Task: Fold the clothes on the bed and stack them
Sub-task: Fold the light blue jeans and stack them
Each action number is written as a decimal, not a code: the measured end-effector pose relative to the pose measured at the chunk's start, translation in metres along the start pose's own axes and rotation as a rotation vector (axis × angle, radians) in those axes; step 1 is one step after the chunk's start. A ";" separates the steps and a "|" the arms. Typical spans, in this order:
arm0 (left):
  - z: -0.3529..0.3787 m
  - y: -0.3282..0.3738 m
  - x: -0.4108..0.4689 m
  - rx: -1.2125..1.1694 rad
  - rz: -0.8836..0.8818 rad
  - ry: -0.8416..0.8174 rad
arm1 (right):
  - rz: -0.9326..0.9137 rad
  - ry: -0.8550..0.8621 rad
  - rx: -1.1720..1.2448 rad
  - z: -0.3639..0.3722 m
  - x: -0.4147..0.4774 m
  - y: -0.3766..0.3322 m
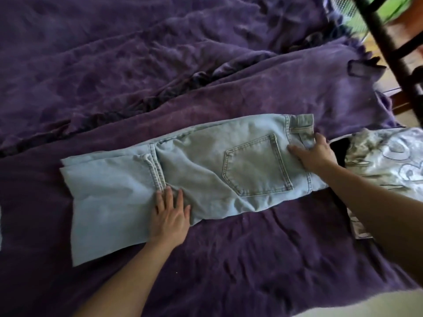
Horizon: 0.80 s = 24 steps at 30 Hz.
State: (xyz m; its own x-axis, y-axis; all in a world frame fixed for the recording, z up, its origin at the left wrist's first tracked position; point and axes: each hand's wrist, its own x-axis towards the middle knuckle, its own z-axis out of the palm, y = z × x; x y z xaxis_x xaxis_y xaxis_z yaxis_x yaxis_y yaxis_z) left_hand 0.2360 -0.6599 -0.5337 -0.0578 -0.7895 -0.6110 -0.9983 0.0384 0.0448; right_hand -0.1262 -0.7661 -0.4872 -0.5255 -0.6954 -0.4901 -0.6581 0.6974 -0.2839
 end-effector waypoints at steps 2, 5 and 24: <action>0.002 0.003 0.002 0.021 0.003 -0.008 | 0.069 -0.065 0.092 -0.002 0.008 0.008; 0.002 0.001 0.001 0.016 0.020 -0.031 | 0.134 -0.158 0.278 -0.013 0.010 0.016; 0.011 -0.012 -0.016 -0.159 0.019 -0.094 | 0.134 -0.338 0.344 -0.075 -0.028 -0.032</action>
State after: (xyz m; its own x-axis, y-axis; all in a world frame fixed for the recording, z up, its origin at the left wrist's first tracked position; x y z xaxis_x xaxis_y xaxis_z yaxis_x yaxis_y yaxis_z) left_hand 0.2490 -0.6412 -0.5335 -0.0846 -0.7284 -0.6799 -0.9830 -0.0506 0.1765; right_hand -0.1311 -0.7821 -0.4028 -0.3513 -0.5402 -0.7647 -0.3508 0.8332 -0.4275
